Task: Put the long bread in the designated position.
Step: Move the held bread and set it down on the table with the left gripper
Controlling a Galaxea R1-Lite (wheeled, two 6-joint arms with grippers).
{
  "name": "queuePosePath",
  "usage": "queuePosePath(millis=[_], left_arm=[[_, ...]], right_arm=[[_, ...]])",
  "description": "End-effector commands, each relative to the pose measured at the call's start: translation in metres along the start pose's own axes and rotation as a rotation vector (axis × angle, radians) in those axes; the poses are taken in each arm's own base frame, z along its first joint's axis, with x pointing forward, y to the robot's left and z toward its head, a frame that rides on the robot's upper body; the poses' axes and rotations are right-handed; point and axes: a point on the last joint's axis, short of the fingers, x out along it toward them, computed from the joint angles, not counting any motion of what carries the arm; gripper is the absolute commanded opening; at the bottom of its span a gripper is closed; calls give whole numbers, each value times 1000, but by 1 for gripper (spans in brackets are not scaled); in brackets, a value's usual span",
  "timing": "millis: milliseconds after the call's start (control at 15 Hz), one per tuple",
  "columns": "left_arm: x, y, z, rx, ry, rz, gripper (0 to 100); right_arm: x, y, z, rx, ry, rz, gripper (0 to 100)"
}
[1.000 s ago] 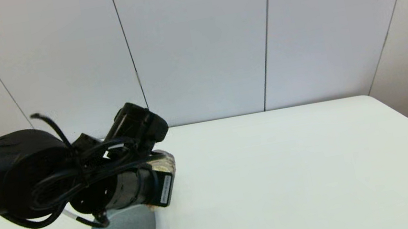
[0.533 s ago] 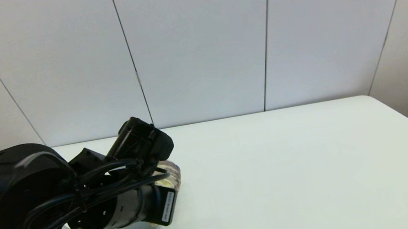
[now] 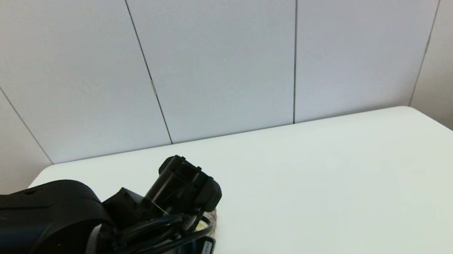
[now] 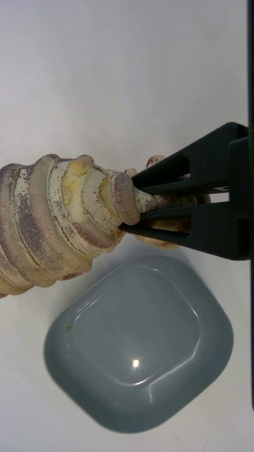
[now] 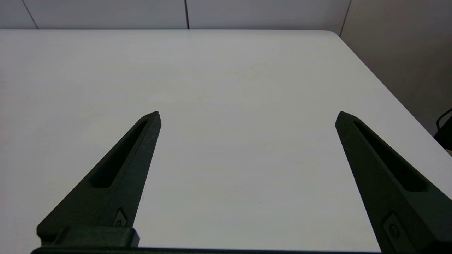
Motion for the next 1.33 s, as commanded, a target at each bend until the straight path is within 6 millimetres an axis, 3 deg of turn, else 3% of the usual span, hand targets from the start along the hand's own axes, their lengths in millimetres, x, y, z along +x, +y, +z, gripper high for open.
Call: queuePosePath(millis=[67, 533, 1200, 1267, 1333], left_arm=[[9, -1, -6, 12, 39, 16, 0], [-2, -2, 13, -14, -60, -4, 0], [1, -4, 15, -15, -67, -7, 0], [2, -4, 14, -14, -64, -6, 100], [3, -4, 14, -13, -61, -5, 100]], right_arm=[[0, 0, 0, -1, 2, 2, 100], [0, 0, 0, -1, 2, 0, 100], [0, 0, 0, -1, 0, 2, 100], [0, 0, 0, -1, 2, 2, 100], [0, 0, 0, -1, 2, -2, 100]])
